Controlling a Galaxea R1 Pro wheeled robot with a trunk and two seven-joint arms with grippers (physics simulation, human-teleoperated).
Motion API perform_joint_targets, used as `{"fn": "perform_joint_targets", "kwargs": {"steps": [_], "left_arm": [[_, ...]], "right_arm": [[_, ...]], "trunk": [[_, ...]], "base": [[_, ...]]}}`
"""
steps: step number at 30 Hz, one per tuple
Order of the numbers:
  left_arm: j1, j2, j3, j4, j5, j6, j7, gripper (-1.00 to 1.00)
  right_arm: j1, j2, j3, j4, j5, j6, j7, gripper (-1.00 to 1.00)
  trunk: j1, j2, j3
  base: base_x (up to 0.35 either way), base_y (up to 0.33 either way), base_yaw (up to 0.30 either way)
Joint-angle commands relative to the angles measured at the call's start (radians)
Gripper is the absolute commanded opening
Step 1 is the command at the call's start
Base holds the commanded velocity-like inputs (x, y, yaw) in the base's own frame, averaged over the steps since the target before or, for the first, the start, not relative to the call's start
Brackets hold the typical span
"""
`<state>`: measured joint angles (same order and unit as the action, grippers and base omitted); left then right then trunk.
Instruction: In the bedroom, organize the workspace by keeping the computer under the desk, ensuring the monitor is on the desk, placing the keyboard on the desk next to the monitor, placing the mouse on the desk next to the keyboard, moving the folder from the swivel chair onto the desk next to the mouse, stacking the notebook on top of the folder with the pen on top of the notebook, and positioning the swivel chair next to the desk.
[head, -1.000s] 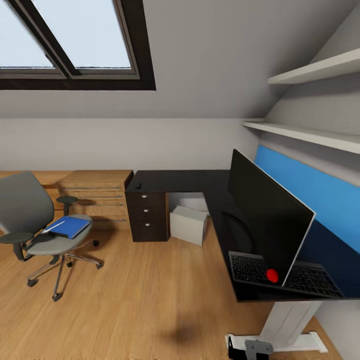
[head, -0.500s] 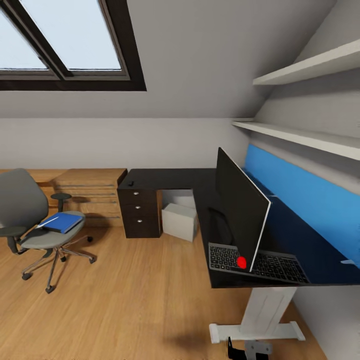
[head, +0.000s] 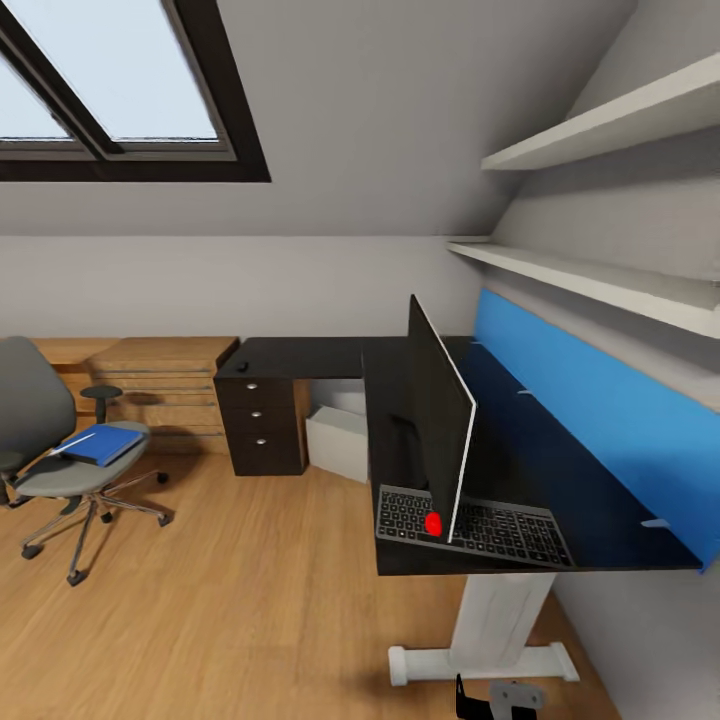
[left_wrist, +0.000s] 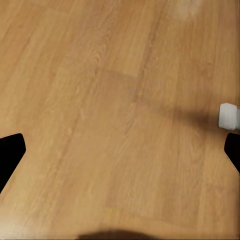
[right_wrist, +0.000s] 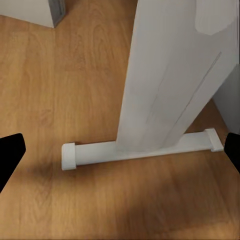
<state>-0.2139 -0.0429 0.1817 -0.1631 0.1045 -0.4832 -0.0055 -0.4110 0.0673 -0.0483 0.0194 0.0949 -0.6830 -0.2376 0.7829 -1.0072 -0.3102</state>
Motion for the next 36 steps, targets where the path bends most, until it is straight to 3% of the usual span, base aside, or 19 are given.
{"fn": "perform_joint_targets", "kwargs": {"steps": [1, 10, 20, 24, 29, 34, 36], "left_arm": [[-0.001, 0.0, -0.003, 0.001, 0.01, -0.003, -0.001, 1.0], [0.0, 0.0, -0.003, 0.001, 0.01, -0.003, -0.001, 1.0], [0.0, 0.0, -0.002, 0.001, 0.01, -0.005, -0.001, 1.0], [0.0, 0.0, -0.002, 0.001, 0.01, -0.005, -0.001, 1.0], [0.0, 0.0, -0.002, 0.001, 0.01, -0.005, -0.001, 1.0], [-0.001, 0.0, -0.002, 0.001, 0.01, -0.005, -0.001, 1.0], [0.0, 0.0, -0.002, 0.001, 0.01, -0.005, -0.001, 1.0]], "right_arm": [[-0.001, 0.0, -0.005, 0.002, 0.01, -0.003, -0.006, 1.0], [-0.001, -0.001, -0.005, 0.002, 0.009, -0.003, -0.006, 1.0], [-0.001, -0.008, -0.019, -0.007, -0.008, 0.023, -0.014, 1.0], [-0.003, -0.018, -0.027, -0.089, -0.047, 0.155, -0.015, 1.0], [-0.002, -0.052, -0.04, -0.346, -0.125, 0.478, -0.009, 1.0], [-0.002, -0.067, -0.046, -0.522, -0.178, 0.67, -0.01, 1.0], [-0.002, -0.085, -0.048, -0.631, -0.192, 0.795, -0.009, 1.0]], "trunk": [[0.0, -0.001, -0.001], [0.0, -0.001, -0.001], [0.0, -0.001, -0.001], [0.0, -0.001, -0.001], [0.0, -0.001, -0.001], [0.0, -0.001, -0.001], [0.0, -0.001, -0.001]], "base": [[0.0, -0.223, 0.0], [0.0, -0.259, 0.0], [0.0, -0.051, 0.0], [0.0, -0.004, 0.0], [0.0, -0.001, 0.0], [0.0, 0.0, 0.0], [0.0, 0.0, 0.0]]}}
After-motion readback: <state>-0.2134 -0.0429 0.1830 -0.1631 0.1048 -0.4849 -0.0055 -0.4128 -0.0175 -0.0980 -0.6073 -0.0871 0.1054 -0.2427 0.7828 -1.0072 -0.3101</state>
